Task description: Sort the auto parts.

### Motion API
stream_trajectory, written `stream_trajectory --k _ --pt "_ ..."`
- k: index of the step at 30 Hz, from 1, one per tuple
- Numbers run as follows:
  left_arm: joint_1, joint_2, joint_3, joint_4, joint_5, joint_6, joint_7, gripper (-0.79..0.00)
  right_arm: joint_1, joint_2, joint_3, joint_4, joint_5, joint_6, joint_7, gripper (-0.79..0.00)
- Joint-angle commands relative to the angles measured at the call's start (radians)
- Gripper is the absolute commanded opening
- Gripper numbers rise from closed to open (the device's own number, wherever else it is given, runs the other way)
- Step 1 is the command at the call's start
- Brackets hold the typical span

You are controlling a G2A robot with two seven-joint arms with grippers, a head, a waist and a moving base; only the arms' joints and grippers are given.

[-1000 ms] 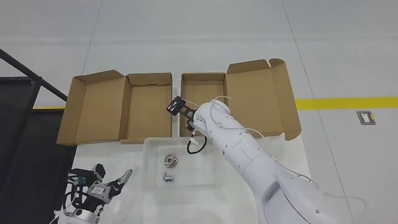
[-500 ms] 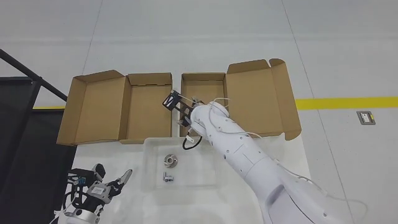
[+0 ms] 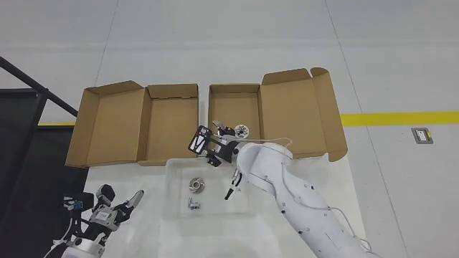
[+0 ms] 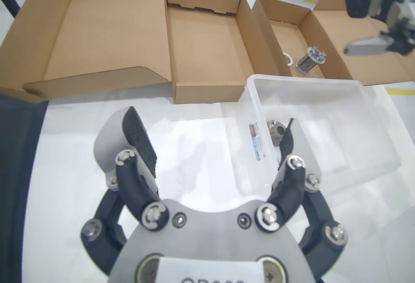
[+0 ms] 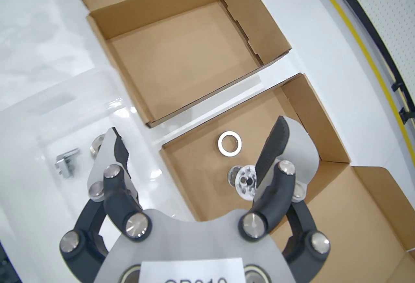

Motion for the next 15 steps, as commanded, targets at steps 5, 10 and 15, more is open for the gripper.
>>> stream_trajectory --k 5,10,15 --pt "0.002 0.017 -0.042 -0.011 0.014 -0.214 -0.075 0.0 -0.267 0.072 0.173 -0.346 -0.043 -0.306 -0.081 0.0" --pt "0.04 0.031 -0.051 -0.122 0.21 -0.337 -0.117 0.0 -0.348 0.098 0.275 -0.383 -0.056 -0.368 -0.152 0.0" --pt "0.071 0.037 -0.025 -0.266 0.424 -0.335 -0.161 0.0 -0.348 0.098 0.275 -0.383 -0.056 -0.368 -0.152 0.0"
